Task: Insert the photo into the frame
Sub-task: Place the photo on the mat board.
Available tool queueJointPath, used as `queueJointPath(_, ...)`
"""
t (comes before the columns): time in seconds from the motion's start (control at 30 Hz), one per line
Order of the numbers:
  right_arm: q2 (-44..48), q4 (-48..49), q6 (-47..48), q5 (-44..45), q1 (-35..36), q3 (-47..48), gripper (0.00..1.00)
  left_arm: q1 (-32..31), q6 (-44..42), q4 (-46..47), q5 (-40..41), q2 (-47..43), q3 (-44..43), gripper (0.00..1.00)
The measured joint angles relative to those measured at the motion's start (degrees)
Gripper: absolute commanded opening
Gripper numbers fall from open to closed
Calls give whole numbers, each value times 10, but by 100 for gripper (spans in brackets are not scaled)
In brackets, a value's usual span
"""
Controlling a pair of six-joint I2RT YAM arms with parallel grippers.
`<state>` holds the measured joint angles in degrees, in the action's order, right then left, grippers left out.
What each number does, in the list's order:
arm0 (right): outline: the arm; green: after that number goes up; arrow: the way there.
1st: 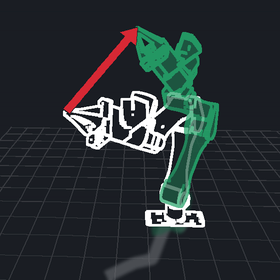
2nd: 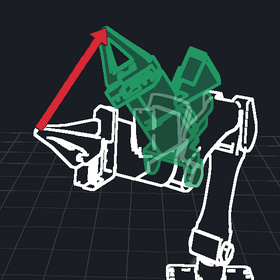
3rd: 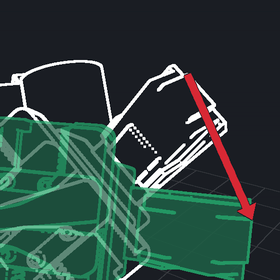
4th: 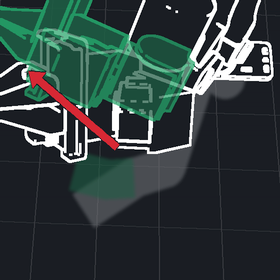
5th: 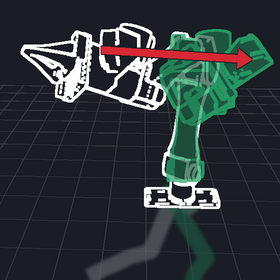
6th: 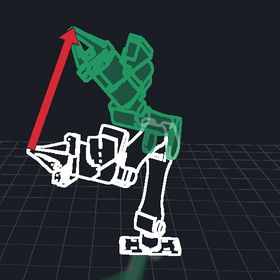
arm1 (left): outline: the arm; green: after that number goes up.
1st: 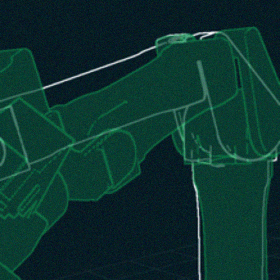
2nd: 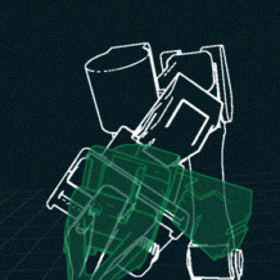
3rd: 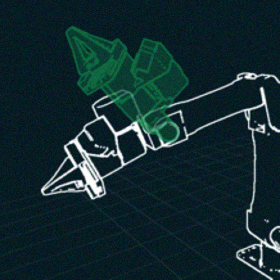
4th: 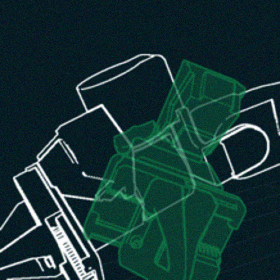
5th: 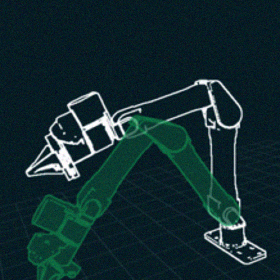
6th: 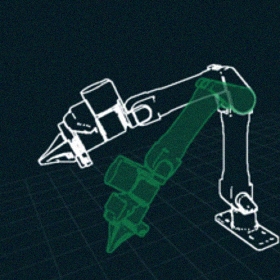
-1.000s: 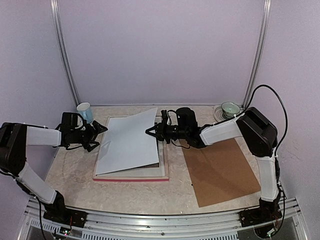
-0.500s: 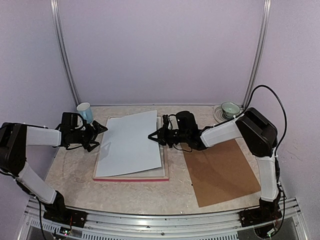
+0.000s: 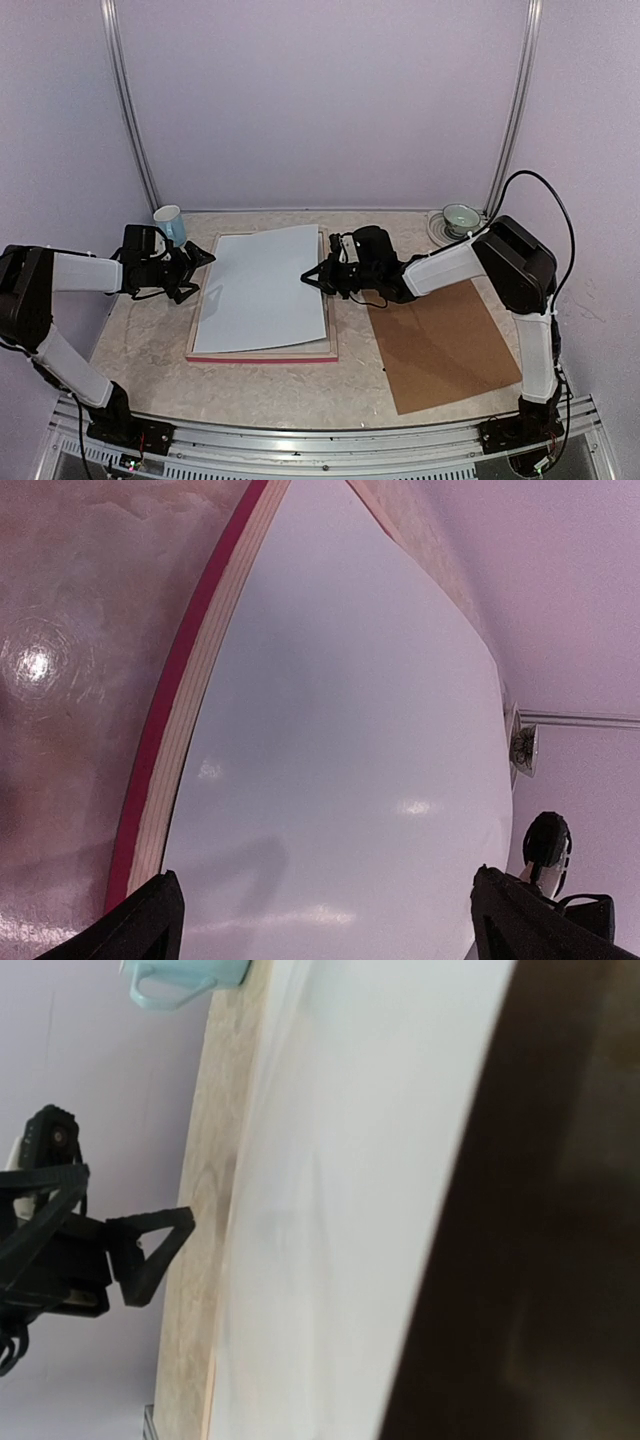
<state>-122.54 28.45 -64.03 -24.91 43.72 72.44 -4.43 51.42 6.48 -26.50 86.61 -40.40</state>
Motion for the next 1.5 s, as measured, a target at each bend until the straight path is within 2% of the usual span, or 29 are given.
queueJointPath(0.57, 5, -15, 2, 14, 0, -1, 0, 0, 0, 0, 0, 0, 0, 99)
queueJointPath(1.03, -2, -36, 12, 8, 0, 39, 1, 0, 2, 5, 0, 0, 2, 99)
queueJointPath(1.13, -2, -46, 15, 10, 0, 39, 9, 0, 2, 6, -1, 0, 2, 99)
queueJointPath(1.33, -2, -78, 30, 20, 0, 41, 38, 0, 4, 6, -1, 0, 2, 99)
queueJointPath(1.5, -2, -123, 51, 31, 0, 61, 47, 0, 7, 7, -2, 0, 3, 99)
